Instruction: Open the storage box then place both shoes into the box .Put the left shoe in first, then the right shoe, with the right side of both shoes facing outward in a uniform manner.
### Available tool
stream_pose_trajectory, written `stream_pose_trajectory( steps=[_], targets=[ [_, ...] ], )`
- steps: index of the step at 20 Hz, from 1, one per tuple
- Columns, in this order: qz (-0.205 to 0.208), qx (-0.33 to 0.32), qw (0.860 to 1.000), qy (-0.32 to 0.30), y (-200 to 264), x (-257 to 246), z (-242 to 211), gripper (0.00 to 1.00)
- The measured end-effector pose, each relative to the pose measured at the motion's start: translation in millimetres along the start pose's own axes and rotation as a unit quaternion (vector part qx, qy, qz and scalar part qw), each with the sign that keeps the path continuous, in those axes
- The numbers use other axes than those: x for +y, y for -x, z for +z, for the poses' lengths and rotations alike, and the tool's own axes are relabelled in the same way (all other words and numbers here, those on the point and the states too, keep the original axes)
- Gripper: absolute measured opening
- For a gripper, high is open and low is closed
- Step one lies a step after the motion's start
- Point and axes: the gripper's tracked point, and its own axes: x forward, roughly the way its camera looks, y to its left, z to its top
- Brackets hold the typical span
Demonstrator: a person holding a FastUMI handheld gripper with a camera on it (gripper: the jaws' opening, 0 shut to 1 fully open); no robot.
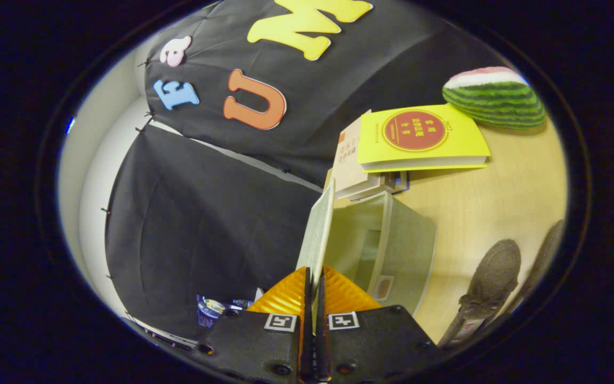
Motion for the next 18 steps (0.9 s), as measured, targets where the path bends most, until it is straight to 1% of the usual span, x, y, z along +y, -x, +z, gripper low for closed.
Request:
stream_pose_trajectory(
  steps=[2, 5, 8, 10, 18],
  targets=[
    [-0.002, -0.006, 1.0, 0.003, -1, 19, 5, 0.08],
    [-0.012, -0.003, 1.0, 0.025, -4, 45, 6, 0.08],
    [-0.031, -0.002, 0.999, 0.027, -18, 64, 2, 0.08],
    [-0.044, -0.001, 0.998, 0.049, -26, 78, -3, 0.08],
    [-0.062, -0.009, 0.994, 0.089, -74, 146, -17, 0.08]
  ],
)
